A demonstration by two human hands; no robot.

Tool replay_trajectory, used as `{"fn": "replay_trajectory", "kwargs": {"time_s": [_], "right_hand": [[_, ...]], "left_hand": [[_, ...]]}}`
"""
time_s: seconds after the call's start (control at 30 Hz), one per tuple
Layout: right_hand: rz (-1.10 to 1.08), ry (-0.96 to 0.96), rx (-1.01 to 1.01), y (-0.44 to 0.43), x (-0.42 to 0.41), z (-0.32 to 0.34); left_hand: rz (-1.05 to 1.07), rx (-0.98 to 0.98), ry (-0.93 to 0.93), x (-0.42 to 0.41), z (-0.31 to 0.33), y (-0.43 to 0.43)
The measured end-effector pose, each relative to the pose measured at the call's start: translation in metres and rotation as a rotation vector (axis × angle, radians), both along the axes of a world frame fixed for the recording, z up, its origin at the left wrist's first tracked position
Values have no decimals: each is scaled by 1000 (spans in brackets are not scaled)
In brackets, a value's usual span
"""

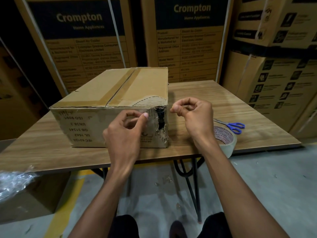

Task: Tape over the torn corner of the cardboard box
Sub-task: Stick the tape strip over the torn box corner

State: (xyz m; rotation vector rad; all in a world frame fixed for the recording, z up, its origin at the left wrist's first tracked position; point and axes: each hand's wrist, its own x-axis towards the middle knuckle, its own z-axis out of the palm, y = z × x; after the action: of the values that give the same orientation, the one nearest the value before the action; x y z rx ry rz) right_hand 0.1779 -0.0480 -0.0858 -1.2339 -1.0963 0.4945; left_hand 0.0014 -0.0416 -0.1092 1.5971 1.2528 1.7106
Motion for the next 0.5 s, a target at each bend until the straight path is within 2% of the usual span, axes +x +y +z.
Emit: {"fn": "replay_trajectory", "kwargs": {"time_s": [0.23,0.33,0.5], "right_hand": [[-13,-53,-3,4,-1,0],[1,-50,-5,5,2,0],[15,-73,-13,8,4,-1]], "left_hand": [[162,128,265,0,3,0],[207,135,309,-8,1,5],[249,343,548,-13,-2,19]]}}
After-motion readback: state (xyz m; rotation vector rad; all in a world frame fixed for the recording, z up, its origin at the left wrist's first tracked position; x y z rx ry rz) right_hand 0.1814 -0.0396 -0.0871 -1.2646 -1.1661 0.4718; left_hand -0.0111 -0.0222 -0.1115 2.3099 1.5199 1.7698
